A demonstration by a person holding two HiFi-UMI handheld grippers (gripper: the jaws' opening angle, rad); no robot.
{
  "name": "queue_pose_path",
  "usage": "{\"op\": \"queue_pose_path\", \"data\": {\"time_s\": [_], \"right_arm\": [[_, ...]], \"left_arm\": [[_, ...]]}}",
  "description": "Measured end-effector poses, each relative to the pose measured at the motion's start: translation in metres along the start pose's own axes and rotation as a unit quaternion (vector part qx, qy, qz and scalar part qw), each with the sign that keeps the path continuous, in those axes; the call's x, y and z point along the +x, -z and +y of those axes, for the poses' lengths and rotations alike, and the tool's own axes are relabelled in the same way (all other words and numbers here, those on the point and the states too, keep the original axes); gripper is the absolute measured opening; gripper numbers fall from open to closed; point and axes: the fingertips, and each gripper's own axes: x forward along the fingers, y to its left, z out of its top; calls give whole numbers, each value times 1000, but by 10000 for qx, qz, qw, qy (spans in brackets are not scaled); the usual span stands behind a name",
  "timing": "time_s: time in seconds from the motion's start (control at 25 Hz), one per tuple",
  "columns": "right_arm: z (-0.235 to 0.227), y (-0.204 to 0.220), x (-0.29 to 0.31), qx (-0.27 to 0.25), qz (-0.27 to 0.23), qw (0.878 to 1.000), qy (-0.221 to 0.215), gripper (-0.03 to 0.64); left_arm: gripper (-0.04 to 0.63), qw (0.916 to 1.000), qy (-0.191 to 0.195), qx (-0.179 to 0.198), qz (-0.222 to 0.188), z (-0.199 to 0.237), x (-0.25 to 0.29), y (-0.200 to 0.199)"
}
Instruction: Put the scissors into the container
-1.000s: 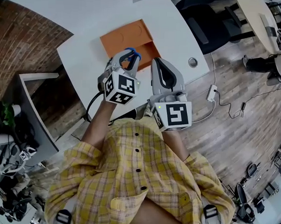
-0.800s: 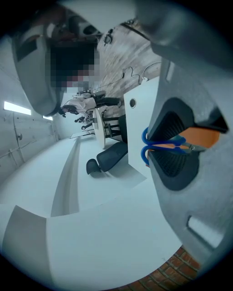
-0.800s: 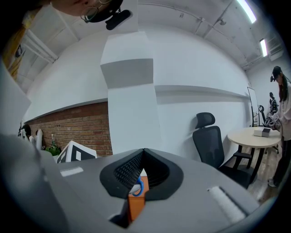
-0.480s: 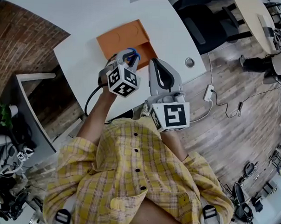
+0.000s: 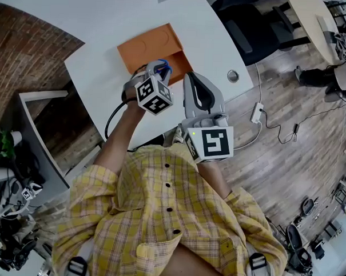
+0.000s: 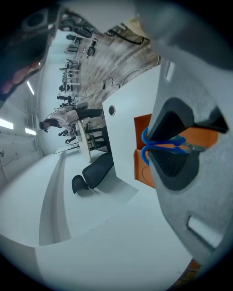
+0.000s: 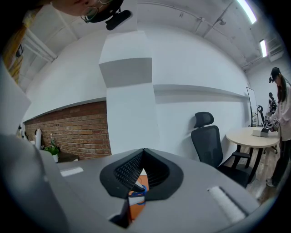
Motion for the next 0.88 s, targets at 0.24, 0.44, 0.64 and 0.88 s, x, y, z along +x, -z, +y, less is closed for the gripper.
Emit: {"op": "queue_pose_path", "data": {"time_s": [0.24, 0.44, 0.64, 0.88], "right_arm": [[-3, 1, 1, -5, 23, 10000, 29, 6], [-6, 4, 1, 12, 34, 10000, 55, 6], [-7, 5, 2, 12, 38, 10000, 73, 6], [-12, 7, 2, 40, 43, 9999, 123, 6]], "left_arm": [[74, 9990, 192, 309, 258, -8, 16, 11], [74, 9982, 298, 383, 339, -12, 27, 15], [74, 9973, 515, 327, 420, -18, 40, 24], [74, 9966, 658, 191, 449, -23, 50, 26]]}}
